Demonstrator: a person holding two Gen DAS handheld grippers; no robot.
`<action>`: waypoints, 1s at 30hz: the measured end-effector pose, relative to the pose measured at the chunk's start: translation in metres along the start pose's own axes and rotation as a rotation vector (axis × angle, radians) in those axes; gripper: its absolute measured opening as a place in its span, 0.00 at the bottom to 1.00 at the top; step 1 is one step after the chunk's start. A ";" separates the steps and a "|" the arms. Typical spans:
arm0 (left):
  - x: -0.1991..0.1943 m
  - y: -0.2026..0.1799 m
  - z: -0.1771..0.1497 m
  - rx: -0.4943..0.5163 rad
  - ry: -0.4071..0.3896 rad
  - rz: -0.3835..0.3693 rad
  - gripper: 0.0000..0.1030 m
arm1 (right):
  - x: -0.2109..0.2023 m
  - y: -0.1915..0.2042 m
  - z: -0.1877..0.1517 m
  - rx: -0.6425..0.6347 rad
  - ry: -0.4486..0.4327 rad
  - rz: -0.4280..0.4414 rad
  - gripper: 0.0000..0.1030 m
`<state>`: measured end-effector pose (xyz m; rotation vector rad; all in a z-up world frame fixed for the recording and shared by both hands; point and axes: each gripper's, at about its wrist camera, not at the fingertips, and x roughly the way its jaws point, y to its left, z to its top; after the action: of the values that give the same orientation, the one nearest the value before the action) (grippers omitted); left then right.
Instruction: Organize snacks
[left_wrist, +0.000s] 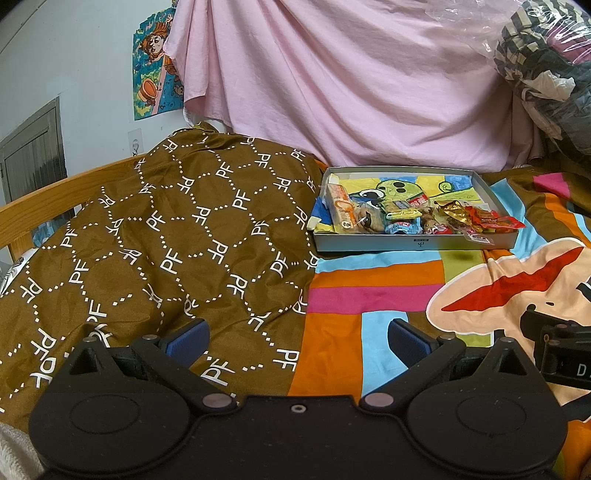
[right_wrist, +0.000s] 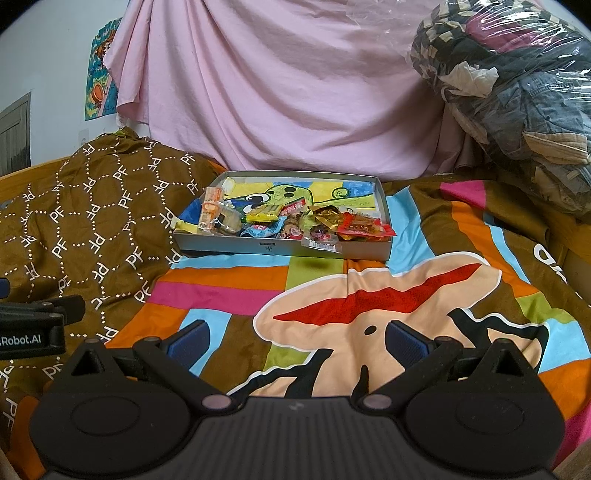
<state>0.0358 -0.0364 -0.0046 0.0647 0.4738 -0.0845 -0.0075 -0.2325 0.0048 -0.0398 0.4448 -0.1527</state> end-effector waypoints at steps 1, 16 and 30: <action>0.000 0.000 0.000 0.000 0.000 0.000 0.99 | 0.000 0.000 0.000 0.000 0.000 0.000 1.00; -0.004 0.001 0.001 -0.005 0.009 -0.003 0.99 | 0.000 0.000 0.000 -0.001 0.002 -0.001 1.00; -0.003 0.000 0.001 0.010 0.034 -0.009 0.99 | 0.000 -0.002 -0.002 0.006 0.006 -0.008 1.00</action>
<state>0.0336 -0.0366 -0.0021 0.0743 0.5082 -0.0947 -0.0086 -0.2345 0.0033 -0.0348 0.4505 -0.1620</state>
